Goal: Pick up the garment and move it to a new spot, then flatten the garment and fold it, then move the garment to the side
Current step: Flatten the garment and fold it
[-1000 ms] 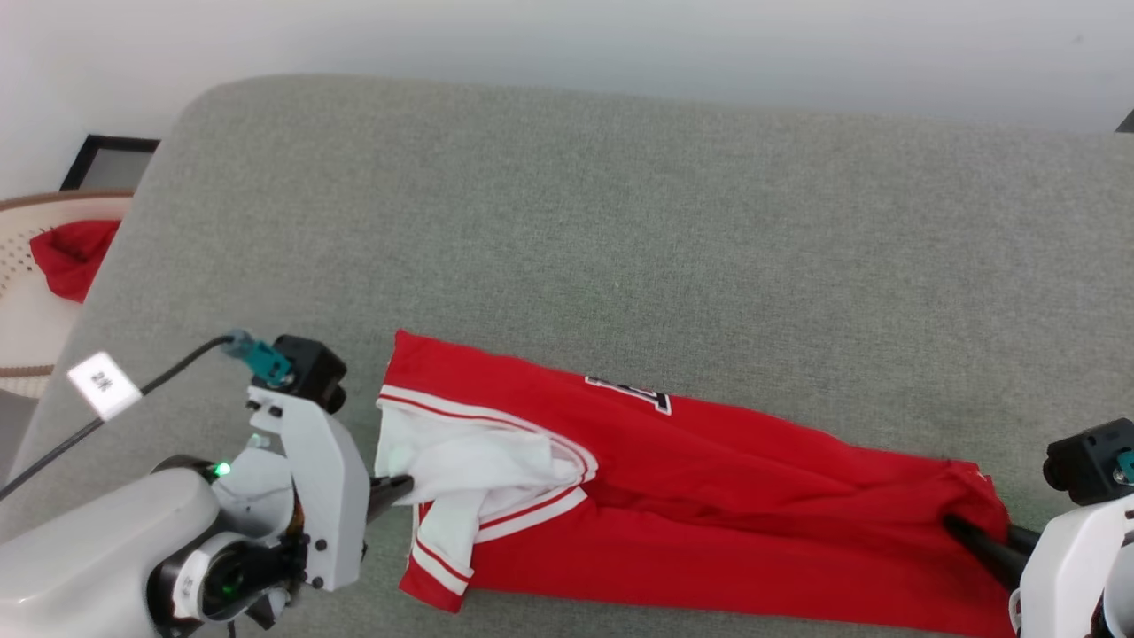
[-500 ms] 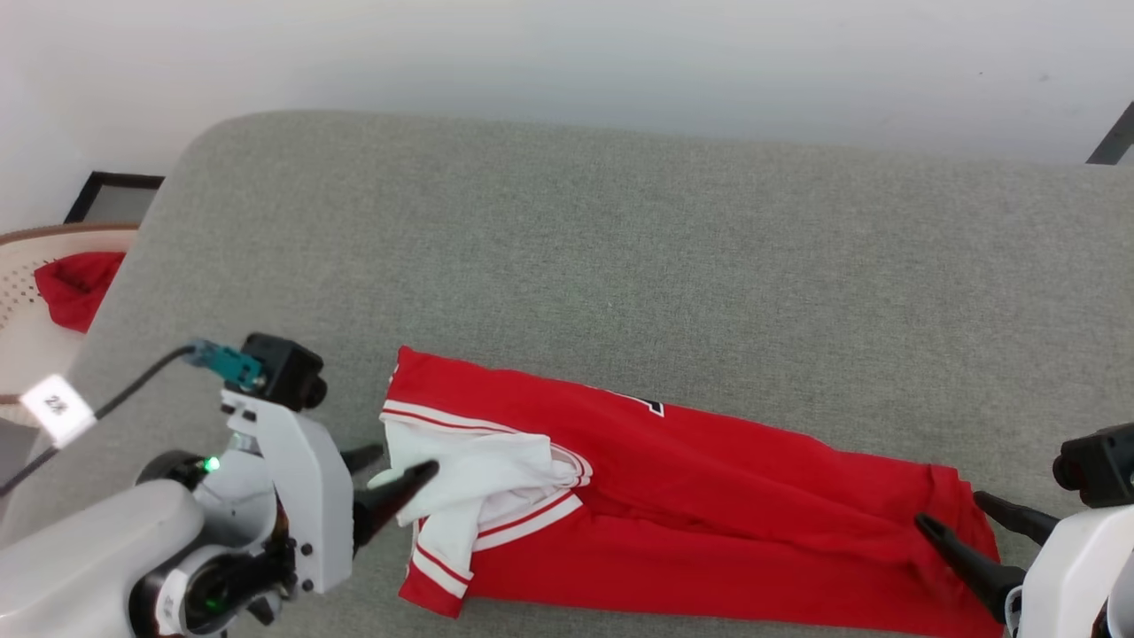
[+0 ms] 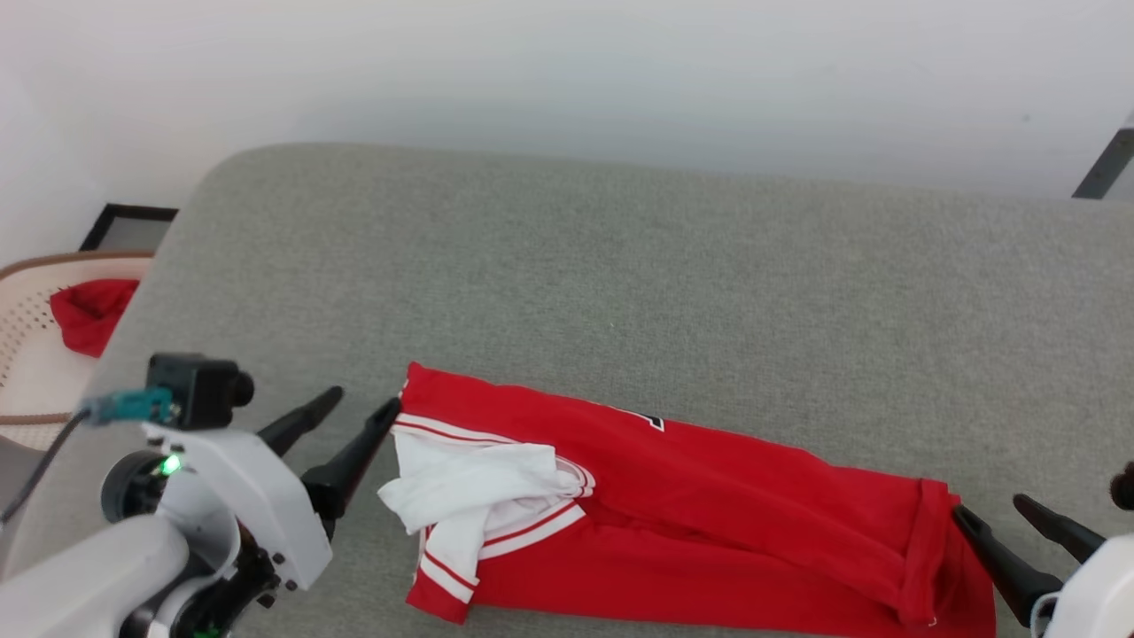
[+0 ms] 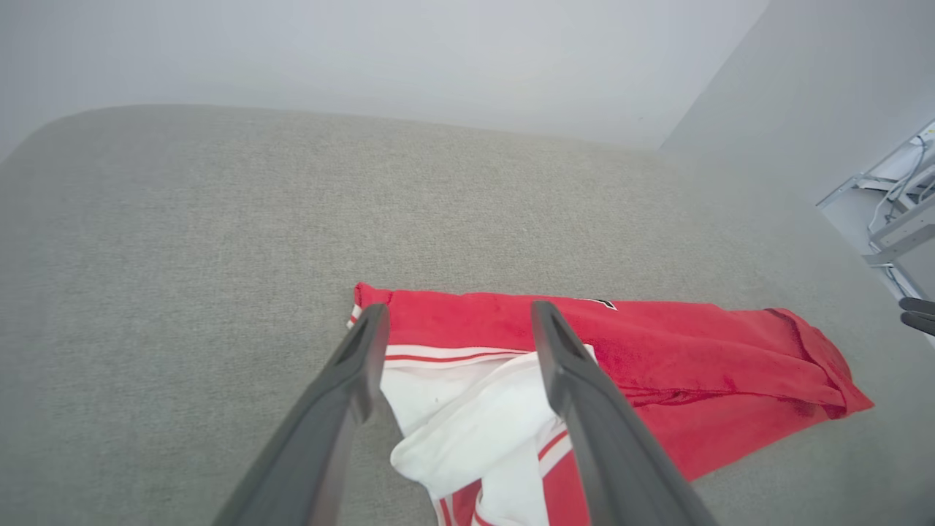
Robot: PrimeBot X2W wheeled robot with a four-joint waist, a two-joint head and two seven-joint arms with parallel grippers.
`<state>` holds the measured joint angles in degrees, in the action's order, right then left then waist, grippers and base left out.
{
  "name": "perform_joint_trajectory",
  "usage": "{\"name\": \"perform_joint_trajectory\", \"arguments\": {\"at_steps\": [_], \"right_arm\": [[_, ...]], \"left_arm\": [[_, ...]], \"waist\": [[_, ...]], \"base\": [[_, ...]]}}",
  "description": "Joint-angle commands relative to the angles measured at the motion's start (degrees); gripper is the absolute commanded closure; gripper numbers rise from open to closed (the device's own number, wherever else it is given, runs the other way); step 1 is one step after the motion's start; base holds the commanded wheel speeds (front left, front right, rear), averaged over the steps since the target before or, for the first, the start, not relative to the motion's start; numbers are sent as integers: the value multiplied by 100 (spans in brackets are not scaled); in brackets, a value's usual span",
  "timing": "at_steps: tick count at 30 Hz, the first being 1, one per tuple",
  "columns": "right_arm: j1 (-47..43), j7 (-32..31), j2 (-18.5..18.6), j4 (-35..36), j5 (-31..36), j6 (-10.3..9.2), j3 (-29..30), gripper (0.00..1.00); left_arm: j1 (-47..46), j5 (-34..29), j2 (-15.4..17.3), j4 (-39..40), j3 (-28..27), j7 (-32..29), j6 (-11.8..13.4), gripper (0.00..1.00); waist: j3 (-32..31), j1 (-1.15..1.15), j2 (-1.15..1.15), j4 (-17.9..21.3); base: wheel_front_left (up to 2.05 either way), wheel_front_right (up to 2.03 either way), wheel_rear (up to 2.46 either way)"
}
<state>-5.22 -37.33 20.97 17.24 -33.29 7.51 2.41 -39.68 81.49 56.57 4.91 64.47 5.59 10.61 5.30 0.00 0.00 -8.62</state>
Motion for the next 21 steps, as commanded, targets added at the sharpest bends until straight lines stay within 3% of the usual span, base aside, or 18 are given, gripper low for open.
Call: {"name": "perform_joint_trajectory", "arguments": {"at_steps": [1,6,11,21], "right_arm": [[-103,43,-47,-19,46,-4,75,0],[-288,121,-204,-115,106,-4,363,0],[-458,50,-287,-357,71,-4,563,0],[-495,-326,-311,-1025,86,-4,832,0]], "left_arm": [[140,-94,-18,-39,-34,207,8,0],[415,-312,-98,-244,-157,794,-44,0],[785,-550,-324,-519,-457,948,-164,0],[1896,-1685,-1279,-1135,-2059,961,-609,0]], "waist": [[-97,0,0,-55],[-264,0,0,-162],[-406,0,0,-292],[-586,0,0,-595]], "base": [[0,0,0],[0,0,0],[0,0,0],[0,0,0]]}}
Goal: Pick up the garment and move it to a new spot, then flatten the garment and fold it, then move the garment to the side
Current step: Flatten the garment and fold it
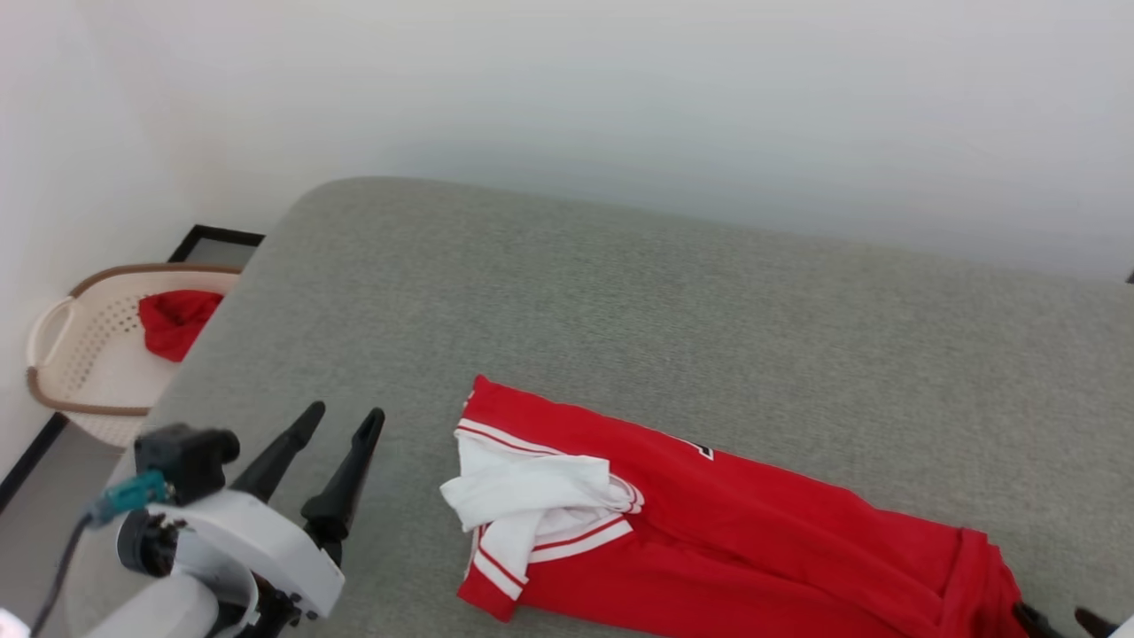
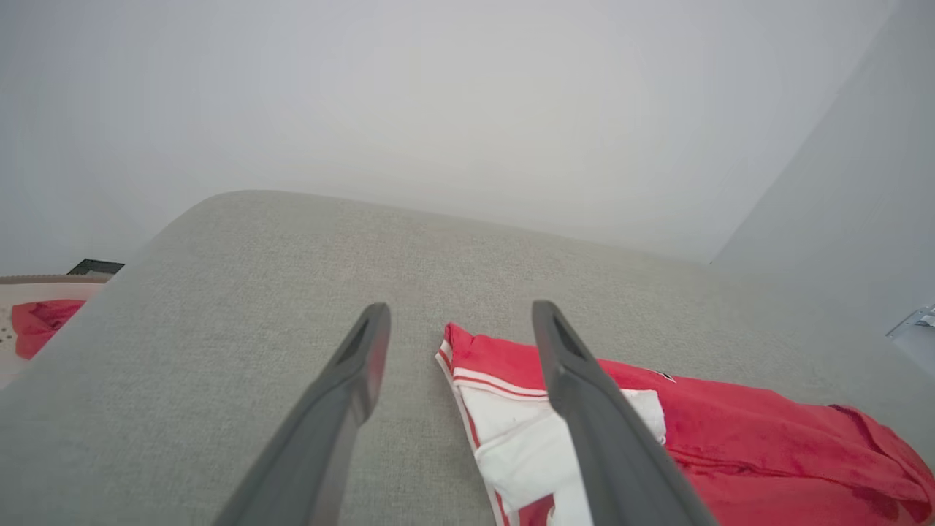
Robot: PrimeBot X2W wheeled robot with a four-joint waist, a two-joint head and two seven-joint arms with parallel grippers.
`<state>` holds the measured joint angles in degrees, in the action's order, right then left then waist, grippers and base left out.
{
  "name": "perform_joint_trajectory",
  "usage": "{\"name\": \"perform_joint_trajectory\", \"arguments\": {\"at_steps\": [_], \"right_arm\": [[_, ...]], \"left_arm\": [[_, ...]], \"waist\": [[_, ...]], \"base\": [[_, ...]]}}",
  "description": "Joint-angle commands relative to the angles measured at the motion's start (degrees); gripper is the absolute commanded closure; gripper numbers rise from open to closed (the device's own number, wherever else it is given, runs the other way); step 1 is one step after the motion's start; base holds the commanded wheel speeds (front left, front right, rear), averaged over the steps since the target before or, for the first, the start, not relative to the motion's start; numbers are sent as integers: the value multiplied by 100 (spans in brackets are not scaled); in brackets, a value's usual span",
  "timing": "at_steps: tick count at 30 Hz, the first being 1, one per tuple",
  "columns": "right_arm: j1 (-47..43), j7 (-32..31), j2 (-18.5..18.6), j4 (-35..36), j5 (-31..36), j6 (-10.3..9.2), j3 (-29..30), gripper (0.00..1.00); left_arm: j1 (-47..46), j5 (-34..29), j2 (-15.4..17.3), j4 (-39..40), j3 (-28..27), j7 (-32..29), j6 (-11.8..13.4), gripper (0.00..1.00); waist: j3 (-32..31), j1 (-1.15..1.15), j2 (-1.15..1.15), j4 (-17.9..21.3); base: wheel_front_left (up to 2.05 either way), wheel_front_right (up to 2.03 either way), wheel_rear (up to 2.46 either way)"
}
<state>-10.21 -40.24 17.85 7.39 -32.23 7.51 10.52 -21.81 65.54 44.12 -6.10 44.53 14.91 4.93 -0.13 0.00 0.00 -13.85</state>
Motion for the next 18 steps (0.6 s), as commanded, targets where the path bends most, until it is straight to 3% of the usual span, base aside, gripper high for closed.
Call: {"name": "perform_joint_trajectory", "arguments": {"at_steps": [1,11,18], "right_arm": [[7,-106,11,-105,-8,-4,32,0],[394,-357,107,-725,-37,-4,29,0],[778,-484,182,-1219,-100,-4,-127,0]], "left_arm": [[216,-197,-142,-78,-194,28,-96,0],[800,-1161,-1023,-491,-1344,29,-663,0],[838,-1544,-1479,-668,-1781,29,-969,0]], "waist": [[-45,0,0,-100],[206,0,0,-329],[579,0,0,-429]], "base": [[0,0,0],[0,0,0],[0,0,0]]}}
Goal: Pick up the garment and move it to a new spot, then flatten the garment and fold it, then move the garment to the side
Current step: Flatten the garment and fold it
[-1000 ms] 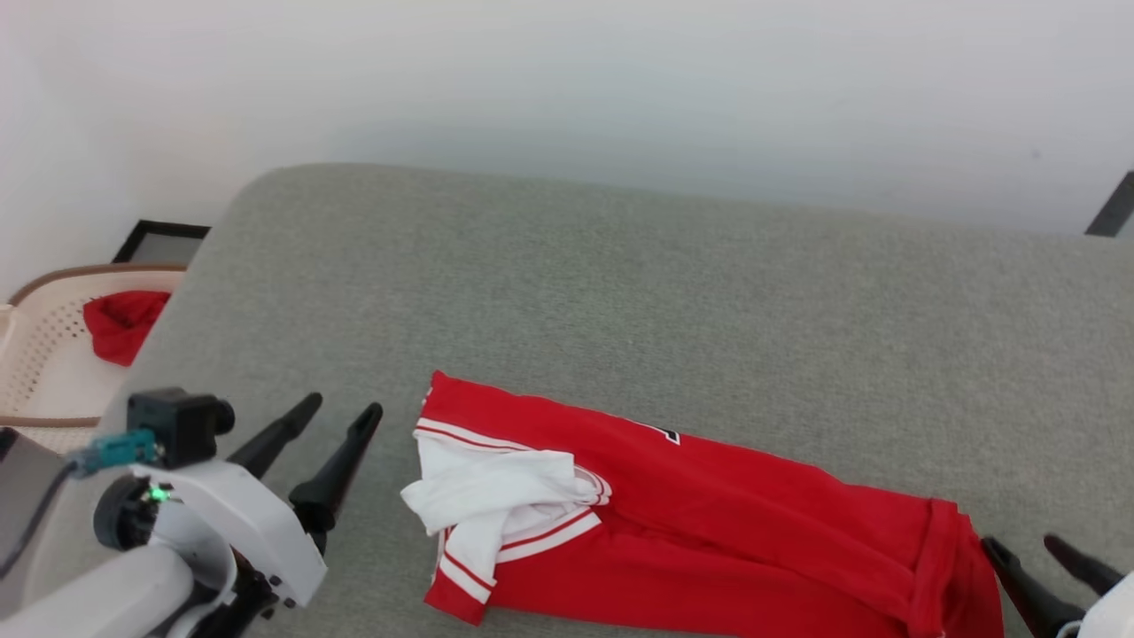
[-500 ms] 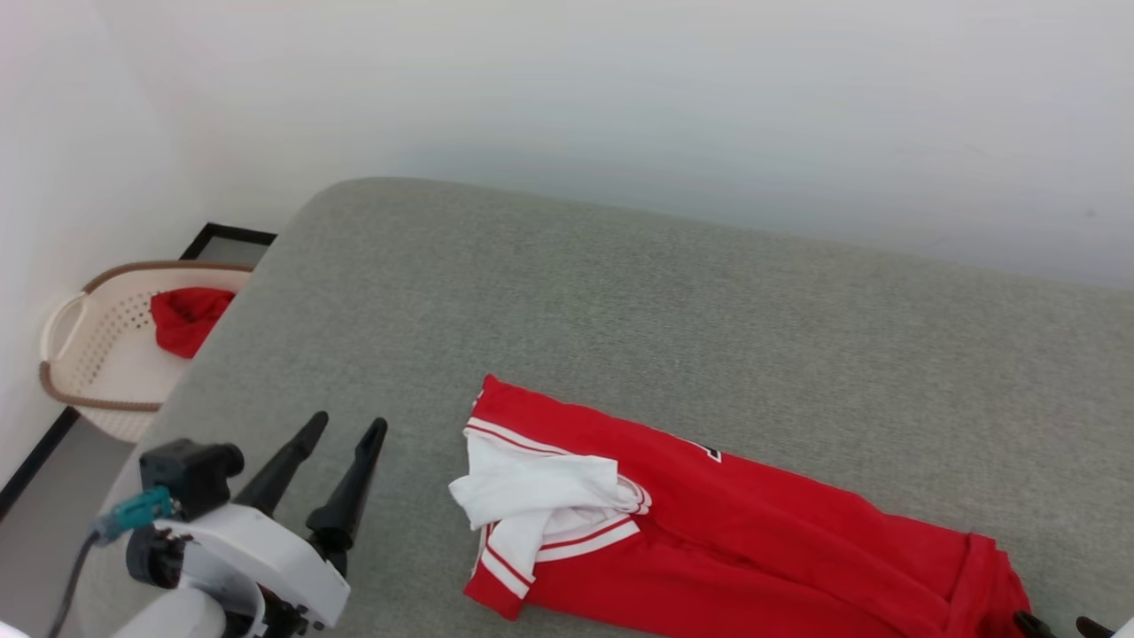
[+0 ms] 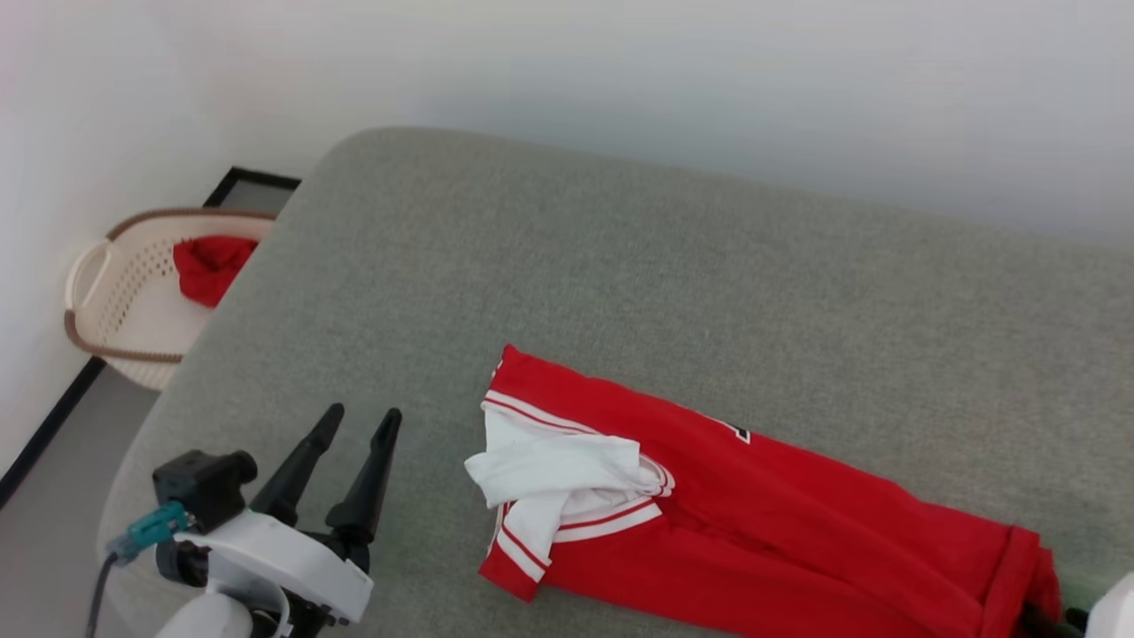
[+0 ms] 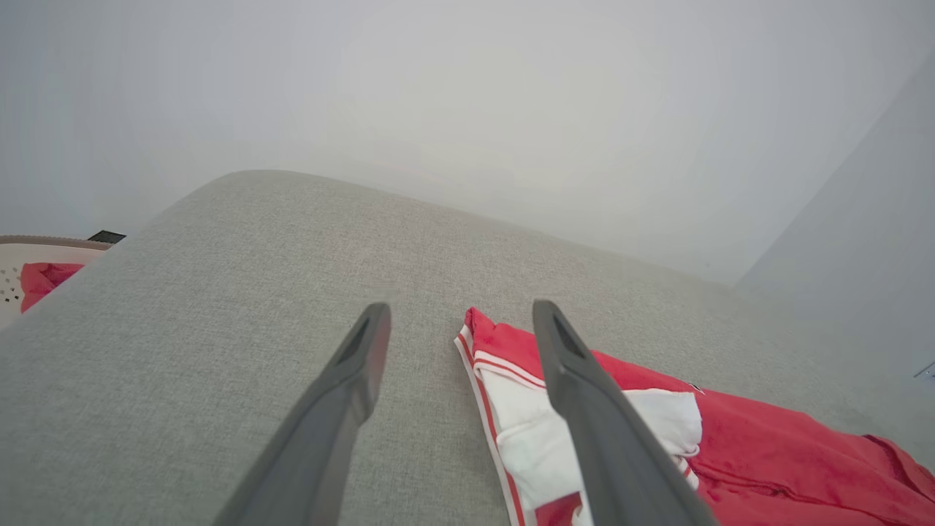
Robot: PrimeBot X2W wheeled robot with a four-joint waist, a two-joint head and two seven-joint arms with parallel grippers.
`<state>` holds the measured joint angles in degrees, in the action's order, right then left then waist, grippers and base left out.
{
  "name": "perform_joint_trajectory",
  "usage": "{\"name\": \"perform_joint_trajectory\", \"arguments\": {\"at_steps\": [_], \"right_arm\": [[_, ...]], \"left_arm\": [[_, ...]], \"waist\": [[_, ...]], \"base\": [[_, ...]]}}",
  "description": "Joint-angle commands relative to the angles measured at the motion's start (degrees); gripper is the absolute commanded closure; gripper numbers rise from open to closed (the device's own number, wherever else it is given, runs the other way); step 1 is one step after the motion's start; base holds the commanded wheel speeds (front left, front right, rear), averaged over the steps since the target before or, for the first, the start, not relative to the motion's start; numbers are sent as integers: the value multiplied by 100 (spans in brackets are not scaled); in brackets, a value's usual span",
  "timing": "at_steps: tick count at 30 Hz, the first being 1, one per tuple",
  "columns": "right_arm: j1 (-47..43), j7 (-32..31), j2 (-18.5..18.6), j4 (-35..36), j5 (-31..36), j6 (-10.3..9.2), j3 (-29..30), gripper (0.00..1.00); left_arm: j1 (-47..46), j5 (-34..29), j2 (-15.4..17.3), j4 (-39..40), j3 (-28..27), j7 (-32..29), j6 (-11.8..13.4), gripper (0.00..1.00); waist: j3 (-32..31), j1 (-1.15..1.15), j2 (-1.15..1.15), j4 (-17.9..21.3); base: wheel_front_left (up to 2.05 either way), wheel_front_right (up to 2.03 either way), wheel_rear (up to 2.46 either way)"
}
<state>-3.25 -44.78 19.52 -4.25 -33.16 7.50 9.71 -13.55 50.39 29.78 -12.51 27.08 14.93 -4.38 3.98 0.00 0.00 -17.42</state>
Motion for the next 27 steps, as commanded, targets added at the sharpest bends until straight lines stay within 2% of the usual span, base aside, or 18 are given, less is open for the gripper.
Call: {"name": "perform_joint_trajectory", "arguments": {"at_steps": [1,11,12,13,20,27], "right_arm": [[129,-69,24,-146,-16,-3,-69,0],[509,-455,-217,-816,-432,14,-618,0],[503,-520,-220,-834,-500,15,-726,35],[495,-557,-217,-833,-583,18,-807,100],[577,-632,116,-691,-791,12,-779,100],[706,-352,416,-571,-728,-5,-594,100]], "left_arm": [[-13,-84,-87,-55,-61,28,-76,0],[-152,-319,-453,-240,-369,28,-267,0],[-152,-334,-481,-251,-389,28,-271,0],[-149,-338,-505,-265,-405,29,-279,0],[-88,-344,-609,-298,-567,28,-309,0],[-41,-321,-609,-275,-583,28,-318,0]], "waist": [[216,0,0,-85],[528,0,0,-155],[545,0,0,-161],[557,0,0,-163],[617,0,0,-134],[583,0,0,-59]], "base": [[0,0,0],[0,0,0],[0,0,0],[0,0,0],[0,0,0],[0,0,0]]}}
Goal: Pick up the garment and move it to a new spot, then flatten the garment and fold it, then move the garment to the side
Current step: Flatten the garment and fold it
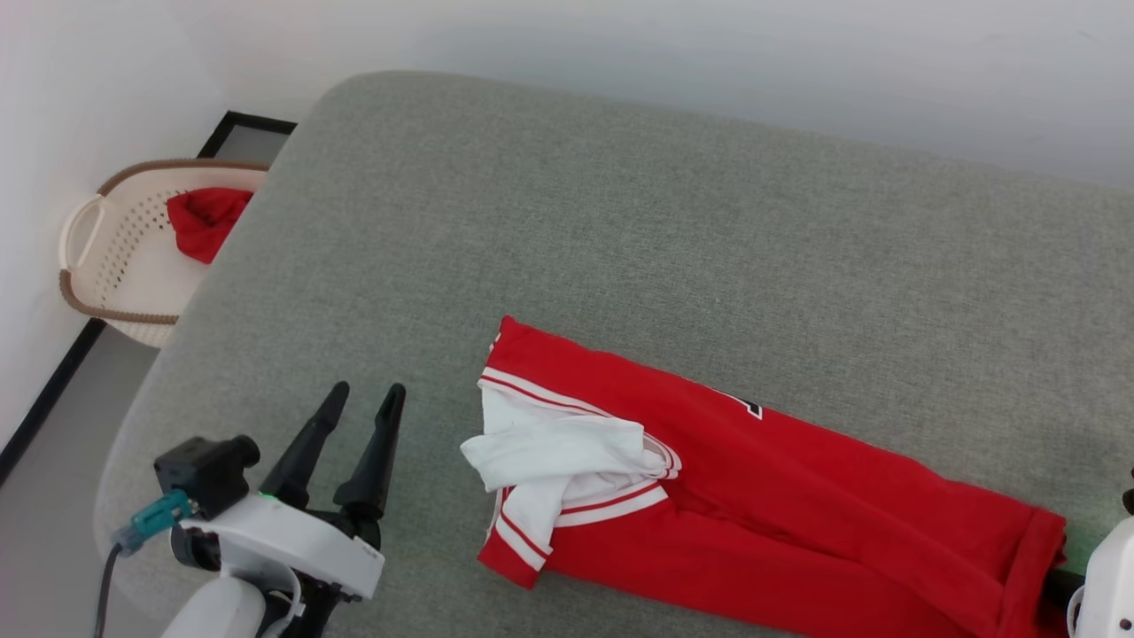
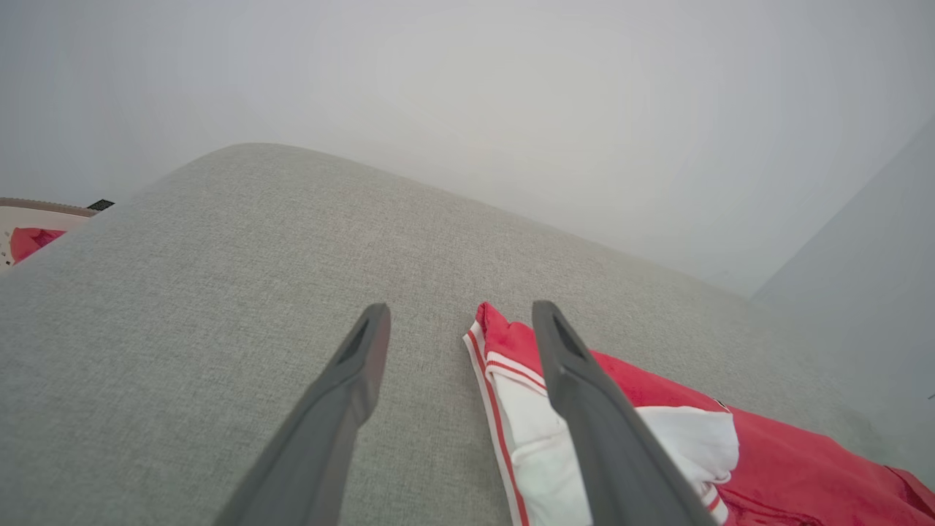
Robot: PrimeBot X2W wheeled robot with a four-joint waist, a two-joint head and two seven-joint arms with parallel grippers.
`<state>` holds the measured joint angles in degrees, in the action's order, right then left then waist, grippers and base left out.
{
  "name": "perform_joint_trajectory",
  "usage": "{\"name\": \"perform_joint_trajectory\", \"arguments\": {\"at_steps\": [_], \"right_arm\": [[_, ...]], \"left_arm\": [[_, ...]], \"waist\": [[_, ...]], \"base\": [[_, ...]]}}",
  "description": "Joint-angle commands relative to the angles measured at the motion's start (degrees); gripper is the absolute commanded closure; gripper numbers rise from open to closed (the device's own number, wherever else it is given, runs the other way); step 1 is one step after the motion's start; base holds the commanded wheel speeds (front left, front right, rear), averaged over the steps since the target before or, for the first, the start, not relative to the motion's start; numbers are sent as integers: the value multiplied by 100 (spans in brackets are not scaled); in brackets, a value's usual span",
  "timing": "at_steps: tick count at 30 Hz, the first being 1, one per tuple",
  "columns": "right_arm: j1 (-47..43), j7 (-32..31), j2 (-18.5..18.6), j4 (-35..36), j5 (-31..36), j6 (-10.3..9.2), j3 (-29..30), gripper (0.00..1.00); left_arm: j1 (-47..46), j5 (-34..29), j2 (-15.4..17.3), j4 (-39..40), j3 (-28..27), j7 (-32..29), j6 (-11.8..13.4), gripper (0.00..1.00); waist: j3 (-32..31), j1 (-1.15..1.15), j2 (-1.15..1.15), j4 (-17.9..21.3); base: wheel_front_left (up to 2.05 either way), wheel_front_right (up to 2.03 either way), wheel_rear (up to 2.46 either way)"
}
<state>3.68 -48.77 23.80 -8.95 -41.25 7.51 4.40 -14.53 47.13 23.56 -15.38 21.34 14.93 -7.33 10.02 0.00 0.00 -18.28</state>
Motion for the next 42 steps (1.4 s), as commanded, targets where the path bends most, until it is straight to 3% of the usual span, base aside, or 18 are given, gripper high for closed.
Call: {"name": "perform_joint_trajectory", "arguments": {"at_steps": [1,7,17,23,33,42], "right_arm": [[13,48,-13,-101,80,-6,-63,100],[106,210,385,-212,226,-13,194,100],[237,161,827,-407,511,-6,845,100],[204,144,986,-386,441,-6,914,100],[-21,-235,603,941,-260,-5,656,100],[365,-573,-76,1900,-322,-4,-173,100]], "left_arm": [[58,5,13,12,-9,28,-22,0],[116,21,67,64,-9,28,-20,0],[224,18,161,125,-45,29,-20,0],[269,38,219,133,-63,29,-20,0],[349,85,238,77,-68,29,-21,0],[223,120,183,35,55,29,-21,0]], "waist": [[-21,0,0,27],[-59,0,0,169],[-104,0,0,426],[-146,0,0,540],[-310,0,0,618],[-348,0,0,494]], "base": [[0,0,0],[0,0,0],[0,0,0],[0,0,0],[0,0,0],[0,0,0]]}}
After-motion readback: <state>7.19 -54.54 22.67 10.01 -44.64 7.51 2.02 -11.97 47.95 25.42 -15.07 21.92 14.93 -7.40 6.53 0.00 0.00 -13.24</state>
